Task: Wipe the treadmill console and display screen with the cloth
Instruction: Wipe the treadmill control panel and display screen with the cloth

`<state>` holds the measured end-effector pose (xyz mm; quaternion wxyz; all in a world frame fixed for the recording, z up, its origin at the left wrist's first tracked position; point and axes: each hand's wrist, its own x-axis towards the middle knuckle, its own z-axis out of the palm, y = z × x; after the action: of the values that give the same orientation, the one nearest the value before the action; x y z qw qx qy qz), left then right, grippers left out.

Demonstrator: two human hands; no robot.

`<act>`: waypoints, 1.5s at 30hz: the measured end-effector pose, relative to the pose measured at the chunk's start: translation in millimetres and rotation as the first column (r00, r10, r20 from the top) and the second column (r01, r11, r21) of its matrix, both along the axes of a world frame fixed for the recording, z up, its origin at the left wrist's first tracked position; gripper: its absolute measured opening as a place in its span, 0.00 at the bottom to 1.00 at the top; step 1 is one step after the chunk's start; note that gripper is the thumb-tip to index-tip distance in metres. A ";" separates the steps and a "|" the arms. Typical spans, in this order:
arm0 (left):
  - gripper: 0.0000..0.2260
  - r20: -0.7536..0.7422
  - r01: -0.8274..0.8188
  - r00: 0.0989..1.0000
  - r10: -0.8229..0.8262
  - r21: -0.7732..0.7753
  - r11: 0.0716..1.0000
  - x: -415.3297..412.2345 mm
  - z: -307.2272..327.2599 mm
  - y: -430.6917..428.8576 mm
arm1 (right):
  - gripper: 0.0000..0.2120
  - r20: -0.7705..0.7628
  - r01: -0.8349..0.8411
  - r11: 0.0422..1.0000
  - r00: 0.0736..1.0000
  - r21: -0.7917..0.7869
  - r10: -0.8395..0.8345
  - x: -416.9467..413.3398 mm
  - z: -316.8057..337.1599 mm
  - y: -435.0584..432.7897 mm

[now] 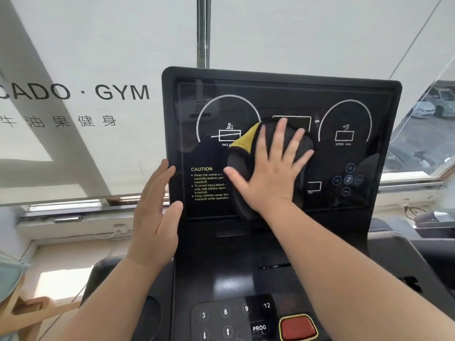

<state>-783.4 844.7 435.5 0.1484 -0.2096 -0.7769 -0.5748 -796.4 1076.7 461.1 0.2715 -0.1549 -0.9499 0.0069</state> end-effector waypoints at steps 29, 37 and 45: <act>0.29 0.264 0.046 0.964 -0.042 -0.012 0.999 33.3 -56.4 -27.8 | 0.54 0.182 -0.318 0.934 0.940 0.161 0.289 35.4 -69.9 -77.3; 0.24 0.268 -0.037 0.962 0.052 -0.063 0.997 38.0 -53.3 -16.4 | 0.40 0.243 -0.470 0.845 0.877 0.256 0.414 53.0 -96.6 -64.7; 0.27 0.264 -0.055 0.961 0.081 -0.104 0.993 47.1 -55.6 -8.9 | 0.38 0.234 -0.305 0.926 0.939 0.220 0.253 101.6 -117.7 19.9</act>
<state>-736.3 835.9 379.9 0.0515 -0.1100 -0.8231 -0.5548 -694.9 1096.6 343.4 0.1876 0.0187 -0.9778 -0.0915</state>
